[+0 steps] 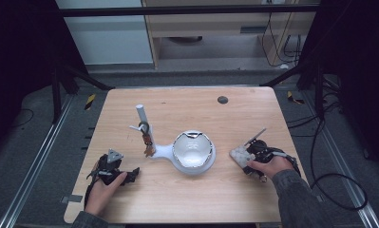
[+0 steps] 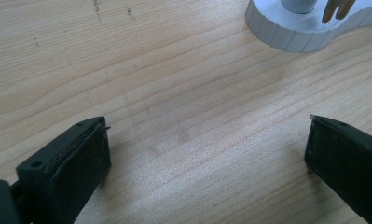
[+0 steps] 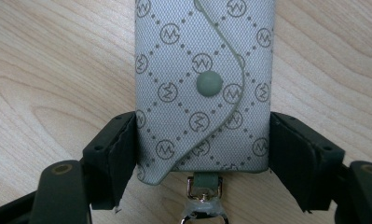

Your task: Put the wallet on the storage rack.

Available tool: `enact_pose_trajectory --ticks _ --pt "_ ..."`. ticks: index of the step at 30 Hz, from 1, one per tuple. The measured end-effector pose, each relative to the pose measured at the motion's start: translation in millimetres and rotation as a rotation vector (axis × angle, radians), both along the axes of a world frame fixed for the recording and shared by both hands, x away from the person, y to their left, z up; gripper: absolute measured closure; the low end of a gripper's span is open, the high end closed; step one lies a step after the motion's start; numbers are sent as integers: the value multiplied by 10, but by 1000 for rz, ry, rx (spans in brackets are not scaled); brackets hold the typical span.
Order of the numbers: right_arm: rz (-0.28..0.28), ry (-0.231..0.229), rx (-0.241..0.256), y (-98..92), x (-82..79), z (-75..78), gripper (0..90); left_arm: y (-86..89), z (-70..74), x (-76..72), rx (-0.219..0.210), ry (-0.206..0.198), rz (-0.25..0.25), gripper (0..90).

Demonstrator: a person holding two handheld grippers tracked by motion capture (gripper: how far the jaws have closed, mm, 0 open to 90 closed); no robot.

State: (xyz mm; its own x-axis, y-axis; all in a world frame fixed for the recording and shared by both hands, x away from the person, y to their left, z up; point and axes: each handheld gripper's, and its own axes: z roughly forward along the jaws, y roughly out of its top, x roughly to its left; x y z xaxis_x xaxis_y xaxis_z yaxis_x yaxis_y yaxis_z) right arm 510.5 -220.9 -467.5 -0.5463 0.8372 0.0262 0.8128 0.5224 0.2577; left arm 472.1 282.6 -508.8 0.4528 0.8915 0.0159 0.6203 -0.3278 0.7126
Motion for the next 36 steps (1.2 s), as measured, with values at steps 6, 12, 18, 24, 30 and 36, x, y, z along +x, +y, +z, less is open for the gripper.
enact_pose_trajectory --ticks 6,12,18,24,30,36 --pt "12 -3 -3 -1 3 1 277 -1 0 0 0 0 -1 0" --pt "42 -13 -7 -10 -23 54 316 -1 0 0 0 0 -1 0" --pt "77 -46 -8 -19 -65 231 318 -1 0 0 0 0 -1 0" --pt "129 -86 -19 56 -124 518 319 -3 -1 0 -1 -1 0 0" --pt "182 -123 -38 144 -153 736 320 -2 0 0 0 0 -1 0" --pt "231 -139 -63 251 -184 887 320 -1 0 0 1 0 -1 0"
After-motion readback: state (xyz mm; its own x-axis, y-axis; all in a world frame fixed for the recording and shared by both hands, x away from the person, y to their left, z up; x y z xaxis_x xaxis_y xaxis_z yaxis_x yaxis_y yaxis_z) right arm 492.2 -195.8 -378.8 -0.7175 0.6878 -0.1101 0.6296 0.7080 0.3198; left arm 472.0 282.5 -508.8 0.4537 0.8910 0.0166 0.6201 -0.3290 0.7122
